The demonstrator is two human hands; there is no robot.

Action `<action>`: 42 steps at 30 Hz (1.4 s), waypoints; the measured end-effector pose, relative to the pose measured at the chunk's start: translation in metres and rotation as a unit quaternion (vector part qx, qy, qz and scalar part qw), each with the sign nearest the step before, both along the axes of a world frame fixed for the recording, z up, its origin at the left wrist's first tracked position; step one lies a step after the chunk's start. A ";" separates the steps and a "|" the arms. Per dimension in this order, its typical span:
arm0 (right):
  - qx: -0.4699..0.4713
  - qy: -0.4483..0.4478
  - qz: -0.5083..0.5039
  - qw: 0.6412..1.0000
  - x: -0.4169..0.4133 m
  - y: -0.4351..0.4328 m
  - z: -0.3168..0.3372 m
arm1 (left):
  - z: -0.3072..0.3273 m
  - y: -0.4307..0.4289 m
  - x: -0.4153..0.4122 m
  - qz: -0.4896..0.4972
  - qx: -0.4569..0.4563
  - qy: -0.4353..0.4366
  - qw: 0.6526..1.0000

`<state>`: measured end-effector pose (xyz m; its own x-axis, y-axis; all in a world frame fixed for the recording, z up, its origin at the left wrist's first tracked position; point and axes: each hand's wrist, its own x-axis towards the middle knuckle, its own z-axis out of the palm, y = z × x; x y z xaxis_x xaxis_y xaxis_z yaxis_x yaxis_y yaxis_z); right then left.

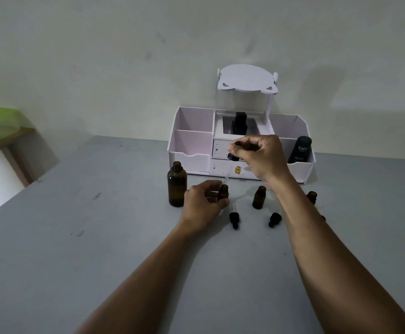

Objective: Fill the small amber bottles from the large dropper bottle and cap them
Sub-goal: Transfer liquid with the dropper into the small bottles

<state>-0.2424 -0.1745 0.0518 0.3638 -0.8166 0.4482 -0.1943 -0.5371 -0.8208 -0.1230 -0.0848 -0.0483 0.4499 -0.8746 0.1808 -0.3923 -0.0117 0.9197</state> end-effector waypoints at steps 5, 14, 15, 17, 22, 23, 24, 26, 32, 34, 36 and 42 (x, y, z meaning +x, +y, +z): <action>-0.026 -0.011 -0.008 1.000 -0.001 0.001 0.005 | -0.002 0.009 0.004 -0.002 -0.004 -0.032 0.999; -0.044 -0.151 0.020 0.987 0.004 0.019 0.030 | 0.014 0.071 0.026 -0.025 -0.057 -0.133 0.989; -0.044 -0.175 0.026 0.983 0.008 0.022 0.033 | 0.019 0.076 0.031 0.016 -0.103 -0.125 0.987; -0.031 -0.215 0.039 0.975 0.018 0.029 0.037 | 0.029 0.080 0.045 0.110 -0.192 -0.101 0.970; 0.034 -0.257 0.052 0.964 0.042 0.034 0.031 | 0.028 0.067 0.088 0.139 -0.189 -0.010 0.972; 0.041 -0.257 0.055 0.964 0.046 0.035 0.028 | 0.024 0.064 0.095 0.111 -0.159 0.009 0.981; 0.045 -0.255 0.058 0.964 0.049 0.035 0.024 | 0.020 0.061 0.100 0.080 -0.132 0.022 0.988; 0.046 -0.246 0.063 0.966 0.053 0.034 0.020 | 0.011 0.056 0.106 0.035 -0.096 0.044 0.994; 0.044 -0.192 0.068 0.978 0.059 0.031 0.012 | 0.002 0.050 0.109 -0.009 -0.072 0.058 0.996; 0.027 -0.171 0.067 0.983 0.061 0.031 0.012 | 0.001 0.050 0.109 -0.015 -0.066 0.050 0.996; 0.005 -0.154 0.075 0.985 0.064 0.034 0.014 | 0.001 0.050 0.109 -0.016 -0.061 0.037 0.997; -0.007 -0.129 0.094 0.987 0.083 0.042 0.006 | 0.001 0.049 0.110 -0.015 -0.051 0.014 0.998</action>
